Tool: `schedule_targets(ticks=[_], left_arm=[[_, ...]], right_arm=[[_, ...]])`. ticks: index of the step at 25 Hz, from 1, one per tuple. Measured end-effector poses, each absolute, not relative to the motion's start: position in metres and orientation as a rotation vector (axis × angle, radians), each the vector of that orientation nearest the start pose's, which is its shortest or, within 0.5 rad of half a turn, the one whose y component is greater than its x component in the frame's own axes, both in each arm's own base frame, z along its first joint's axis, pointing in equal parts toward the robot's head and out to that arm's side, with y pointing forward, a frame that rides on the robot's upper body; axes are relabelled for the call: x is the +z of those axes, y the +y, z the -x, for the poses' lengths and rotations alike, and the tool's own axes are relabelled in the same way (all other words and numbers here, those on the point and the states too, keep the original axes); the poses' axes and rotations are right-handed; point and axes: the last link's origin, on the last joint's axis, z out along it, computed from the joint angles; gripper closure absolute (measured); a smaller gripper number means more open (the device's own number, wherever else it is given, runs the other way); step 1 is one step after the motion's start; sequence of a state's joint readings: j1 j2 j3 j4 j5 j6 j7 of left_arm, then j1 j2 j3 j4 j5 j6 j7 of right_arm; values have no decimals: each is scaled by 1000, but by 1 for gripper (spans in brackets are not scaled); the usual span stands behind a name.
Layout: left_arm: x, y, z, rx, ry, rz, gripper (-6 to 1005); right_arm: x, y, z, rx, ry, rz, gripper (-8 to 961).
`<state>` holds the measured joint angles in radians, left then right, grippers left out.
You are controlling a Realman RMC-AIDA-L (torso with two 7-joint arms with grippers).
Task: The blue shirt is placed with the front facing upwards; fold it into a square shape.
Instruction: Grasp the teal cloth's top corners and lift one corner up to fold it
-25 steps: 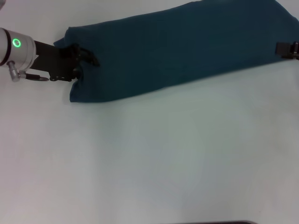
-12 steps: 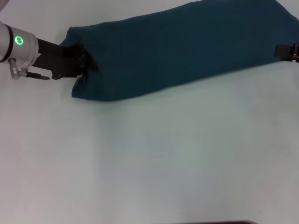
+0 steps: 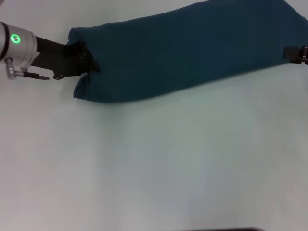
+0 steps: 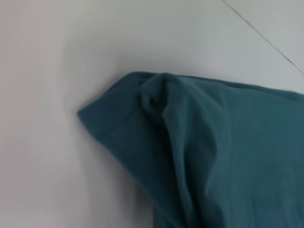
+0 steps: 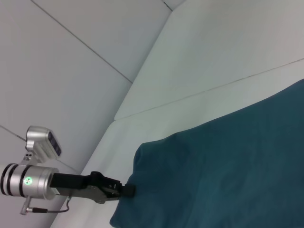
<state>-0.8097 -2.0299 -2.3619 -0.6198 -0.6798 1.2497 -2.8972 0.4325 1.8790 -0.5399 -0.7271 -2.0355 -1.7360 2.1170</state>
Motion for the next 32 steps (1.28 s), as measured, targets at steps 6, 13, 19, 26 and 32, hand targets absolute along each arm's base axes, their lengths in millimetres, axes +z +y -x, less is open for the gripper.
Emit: schedule_targets(ticks=[6, 13, 19, 26, 32], left_arm=[[21, 404, 261, 341, 2537, -2275, 924], [62, 393, 296, 298, 2611, -2278, 924], [89, 389, 313, 306, 2658, -2303, 924], [76, 396, 288, 386, 2565, -2331, 925], [77, 396, 276, 392, 2505, -2350, 925]], right_arm=[[109, 310, -316, 764, 1568, 2355, 52], [109, 310, -316, 768, 1575, 2350, 52], [106, 310, -316, 781, 1591, 2346, 52], [104, 310, -316, 780, 1605, 2351, 54], [101, 309, -318, 744, 1618, 2357, 62]])
